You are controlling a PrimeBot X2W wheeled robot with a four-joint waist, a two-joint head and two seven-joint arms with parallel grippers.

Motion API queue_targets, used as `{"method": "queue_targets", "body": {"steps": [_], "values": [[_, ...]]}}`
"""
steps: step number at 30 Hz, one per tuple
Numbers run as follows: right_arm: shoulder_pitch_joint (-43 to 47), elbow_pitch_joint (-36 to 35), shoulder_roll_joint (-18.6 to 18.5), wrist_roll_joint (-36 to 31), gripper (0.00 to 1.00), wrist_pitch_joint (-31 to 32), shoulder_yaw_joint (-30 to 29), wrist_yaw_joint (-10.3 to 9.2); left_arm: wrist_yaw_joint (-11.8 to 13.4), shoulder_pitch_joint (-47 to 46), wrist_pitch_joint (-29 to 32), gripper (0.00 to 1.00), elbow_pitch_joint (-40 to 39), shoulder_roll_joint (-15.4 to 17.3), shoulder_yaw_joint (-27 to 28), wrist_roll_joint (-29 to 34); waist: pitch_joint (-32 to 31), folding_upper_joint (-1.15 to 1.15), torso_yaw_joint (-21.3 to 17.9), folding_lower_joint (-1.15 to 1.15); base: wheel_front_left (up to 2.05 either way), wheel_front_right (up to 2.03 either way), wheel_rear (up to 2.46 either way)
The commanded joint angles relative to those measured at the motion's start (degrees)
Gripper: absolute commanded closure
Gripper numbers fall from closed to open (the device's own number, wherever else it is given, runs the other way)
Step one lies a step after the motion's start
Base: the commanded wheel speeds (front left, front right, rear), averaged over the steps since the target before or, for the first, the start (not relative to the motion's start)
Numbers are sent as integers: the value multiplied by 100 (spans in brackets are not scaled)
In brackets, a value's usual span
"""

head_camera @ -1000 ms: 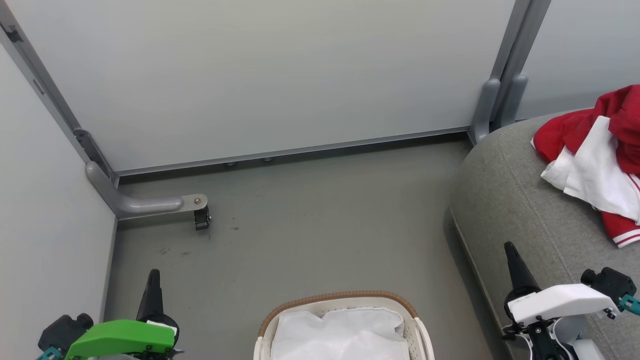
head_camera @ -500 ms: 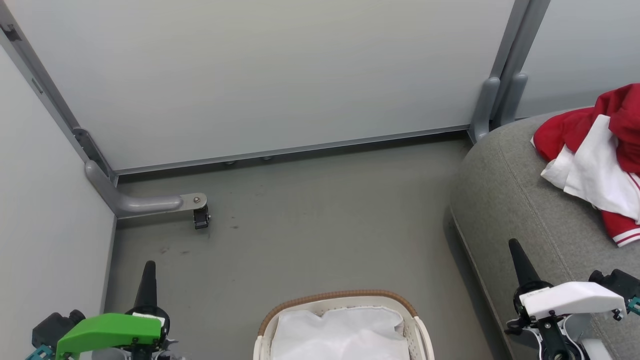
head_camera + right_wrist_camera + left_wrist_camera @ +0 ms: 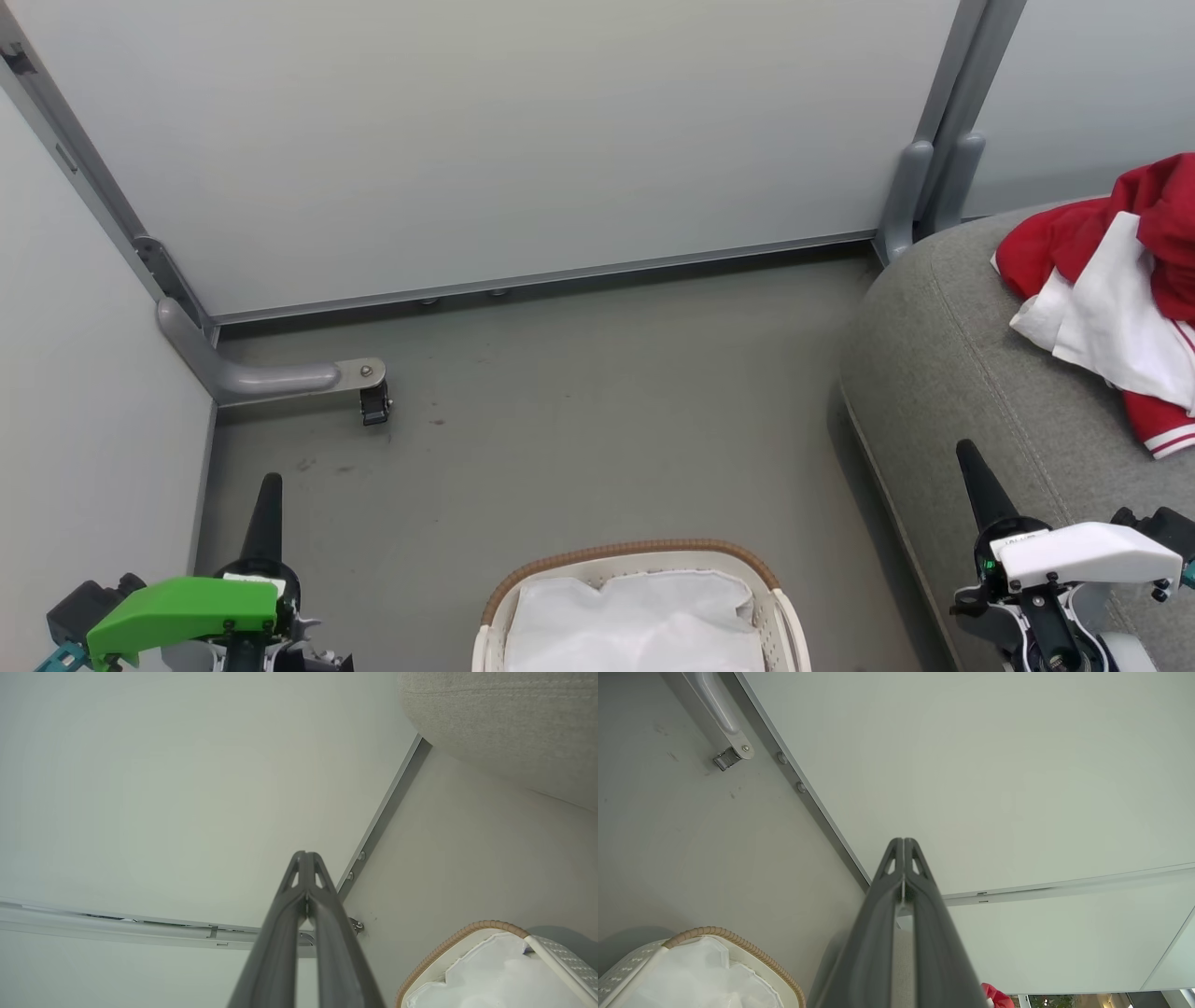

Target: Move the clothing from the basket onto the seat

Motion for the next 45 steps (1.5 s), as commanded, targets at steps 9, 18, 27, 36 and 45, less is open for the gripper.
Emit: {"method": "queue_targets", "body": {"steps": [9,18,27,36,45], "values": [[-108,-103,-35,518,100,137,-82,-2,-52,-196,141,100,-72,19,107,-473,15,0,-5,0,0,0,0],[-106,-140,-38,919,100,244,-138,-3,-69,-243,247,100,-95,20,166,-822,29,0,-9,0,0,0,0],[-109,-172,-40,1284,100,339,-186,-3,-87,-293,343,100,-116,21,230,-1138,43,0,-14,0,0,0,0],[-104,-198,-42,1635,100,430,-231,-3,-104,-326,436,100,-130,22,288,-1439,57,0,-18,0,0,0,0],[-103,-214,-43,1777,100,472,-250,-3,-115,-322,477,100,-132,22,308,-1564,65,0,-20,0,0,0,0]]}}
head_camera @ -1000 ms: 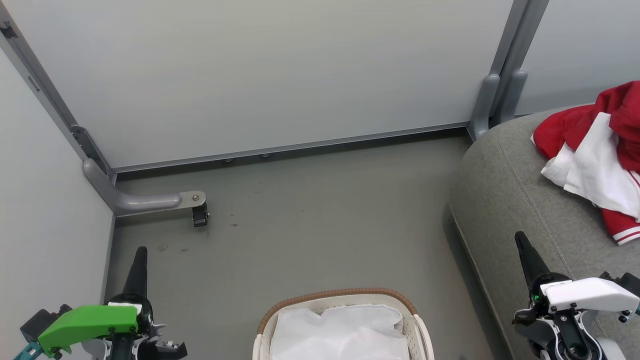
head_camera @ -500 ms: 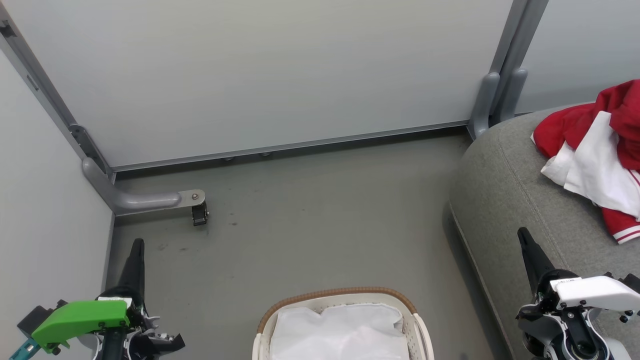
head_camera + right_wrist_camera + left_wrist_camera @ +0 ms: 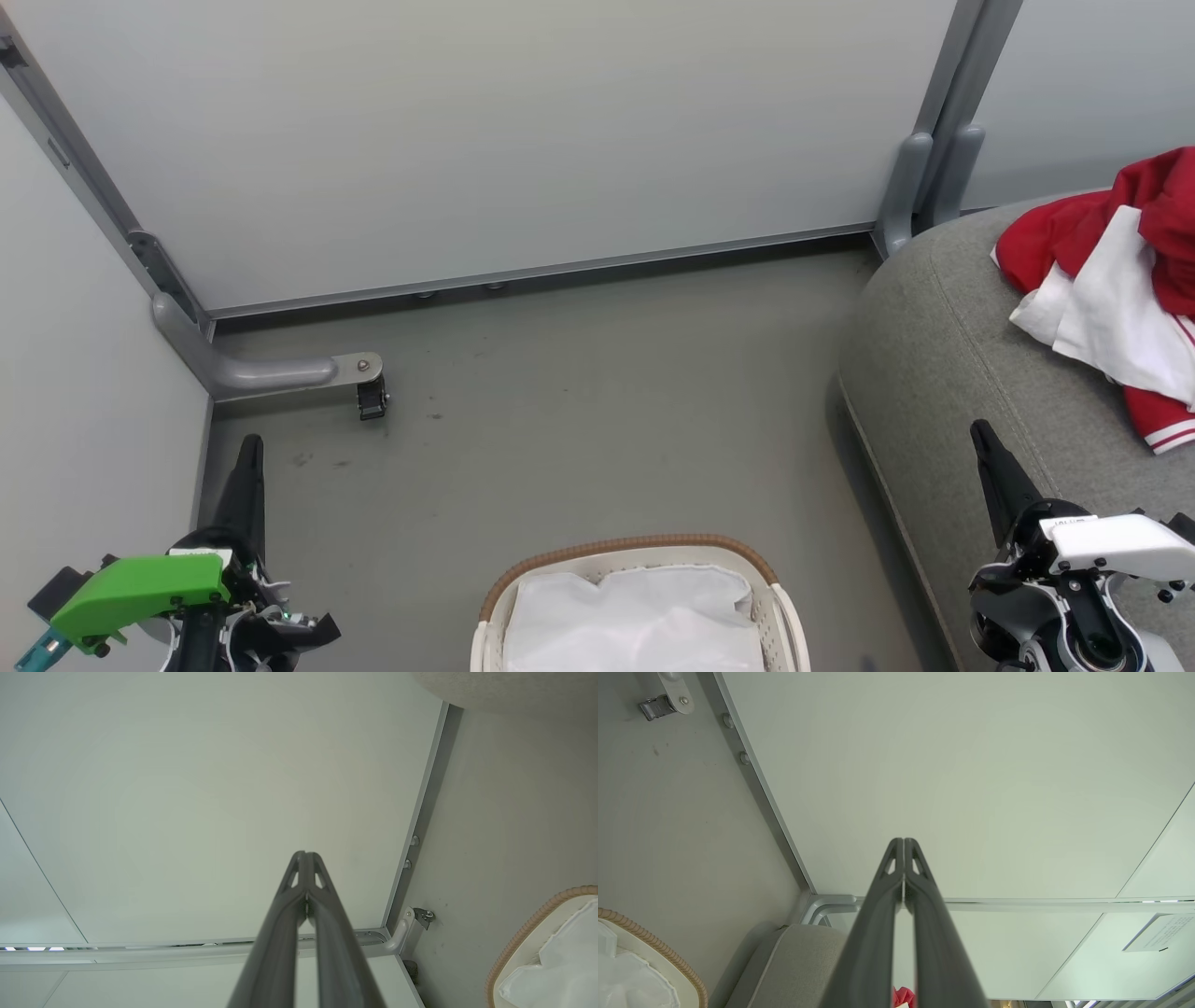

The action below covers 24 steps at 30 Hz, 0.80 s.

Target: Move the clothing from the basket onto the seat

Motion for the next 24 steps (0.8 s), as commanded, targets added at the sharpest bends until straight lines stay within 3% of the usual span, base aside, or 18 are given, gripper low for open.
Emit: {"method": "queue_targets", "body": {"steps": [1,24], "values": [[-48,-25,-34,17,100,17,-12,0,-37,-62,18,100,-9,21,15,-21,0,0,0,0,0,0,0],[-47,-24,-34,17,100,18,-11,0,-37,-62,17,100,-10,21,14,-20,0,0,0,0,0,0,0]]}}
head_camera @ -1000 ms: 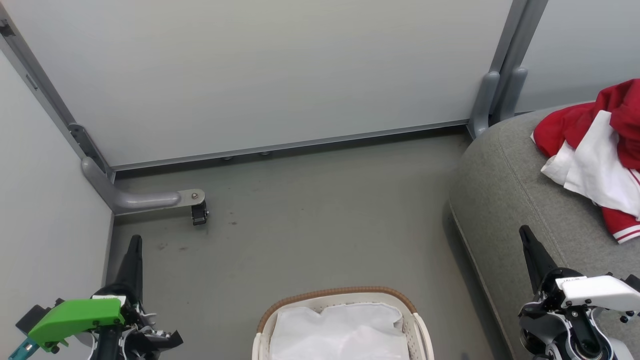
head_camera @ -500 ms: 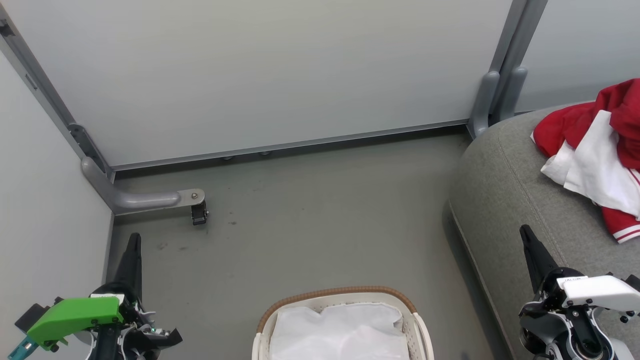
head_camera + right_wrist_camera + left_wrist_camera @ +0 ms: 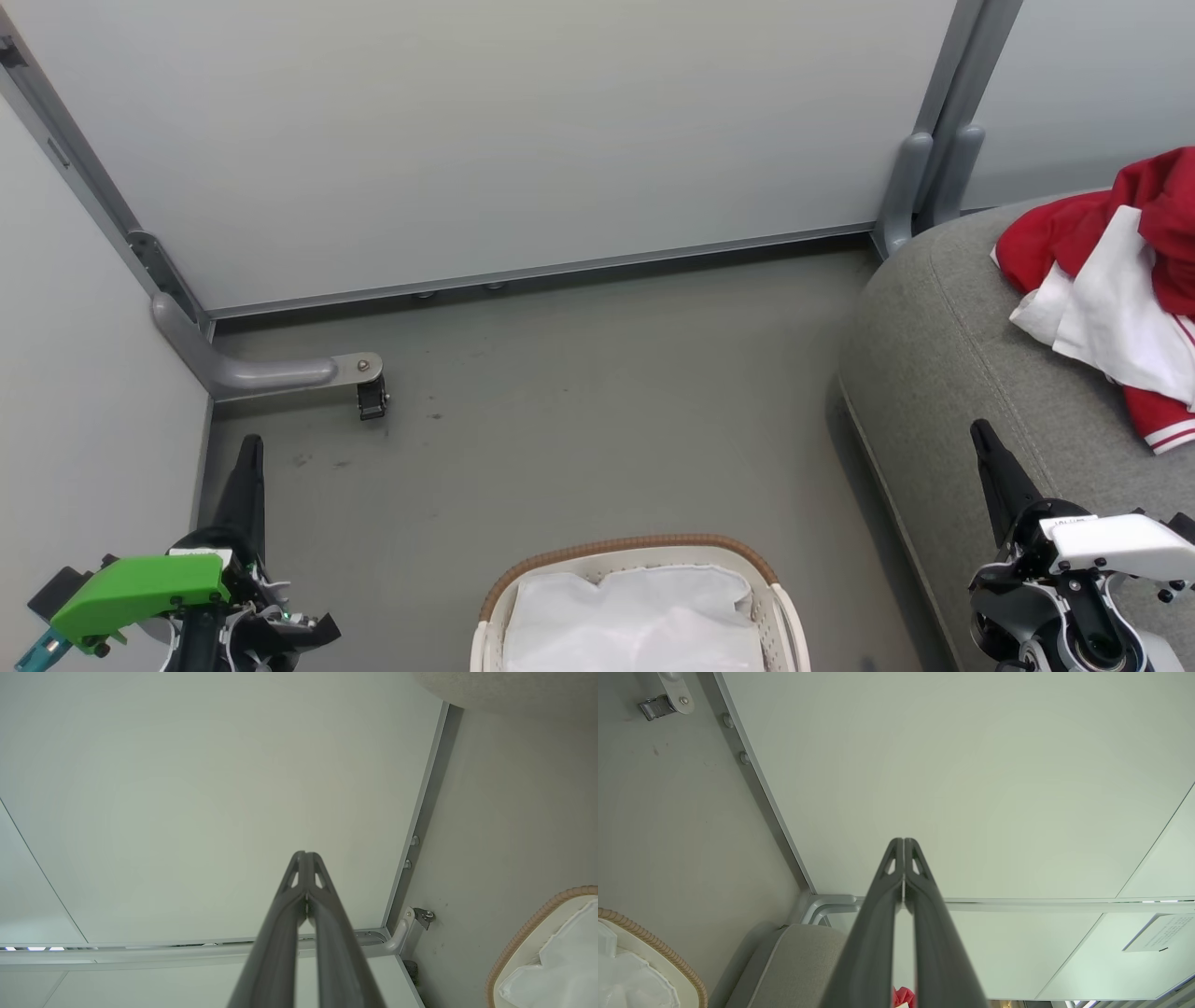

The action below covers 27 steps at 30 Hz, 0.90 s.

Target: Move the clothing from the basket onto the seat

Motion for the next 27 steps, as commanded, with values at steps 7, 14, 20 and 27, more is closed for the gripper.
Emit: {"method": "queue_targets", "body": {"steps": [7,14,20,27], "values": [[-46,-22,-34,18,100,18,-11,0,-36,-62,17,100,-11,21,14,-19,0,0,0,0,0,0,0],[-46,-22,-34,18,100,18,-11,0,-36,-62,16,100,-11,21,14,-20,0,0,0,0,0,0,0],[-46,-22,-34,18,100,17,-11,0,-36,-61,16,100,-10,21,14,-20,0,0,0,0,0,0,0],[-46,-21,-34,18,100,17,-11,0,-36,-61,16,100,-11,21,13,-19,0,0,0,0,0,0,0]]}}
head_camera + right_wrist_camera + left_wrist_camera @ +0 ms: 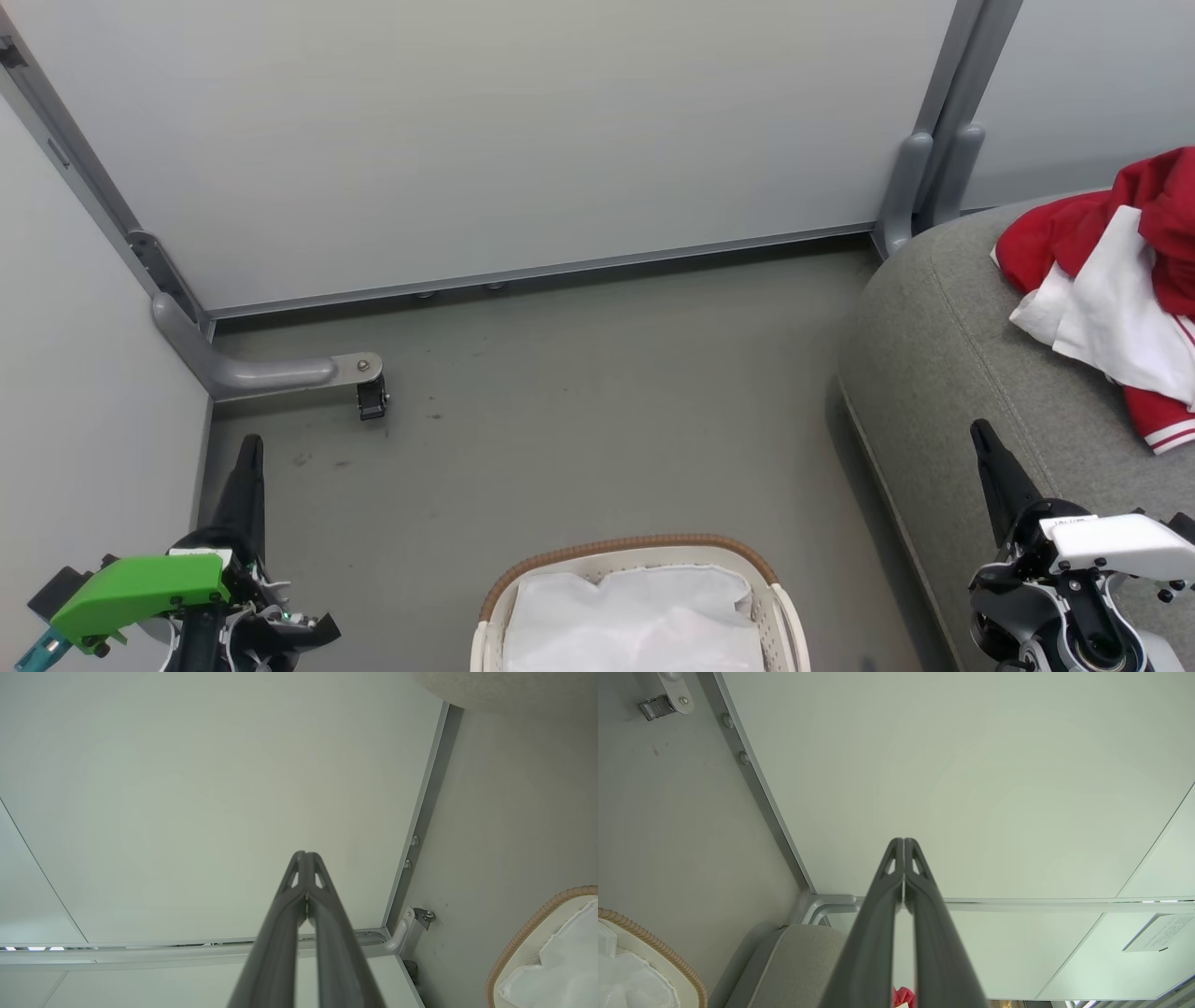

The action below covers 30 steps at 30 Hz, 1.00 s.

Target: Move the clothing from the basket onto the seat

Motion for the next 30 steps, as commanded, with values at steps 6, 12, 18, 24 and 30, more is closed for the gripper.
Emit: {"method": "queue_targets", "body": {"steps": [6,12,18,24,30], "values": [[-45,-20,-34,18,100,18,-11,0,-36,-61,17,100,-10,21,13,-19,0,0,0,0,0,0,0],[-45,-20,-34,18,100,17,-11,0,-35,-61,16,100,-10,21,13,-18,0,0,0,0,0,0,0],[-46,-20,-34,18,100,17,-10,0,-35,-61,16,100,-10,21,13,-18,0,0,0,0,0,0,0],[-46,-20,-34,18,100,17,-10,0,-35,-61,16,100,-10,21,13,-18,0,0,0,0,0,0,0],[-46,-20,-34,18,100,18,-10,0,-35,-61,15,100,-10,21,13,-18,0,0,0,0,0,0,0]]}}
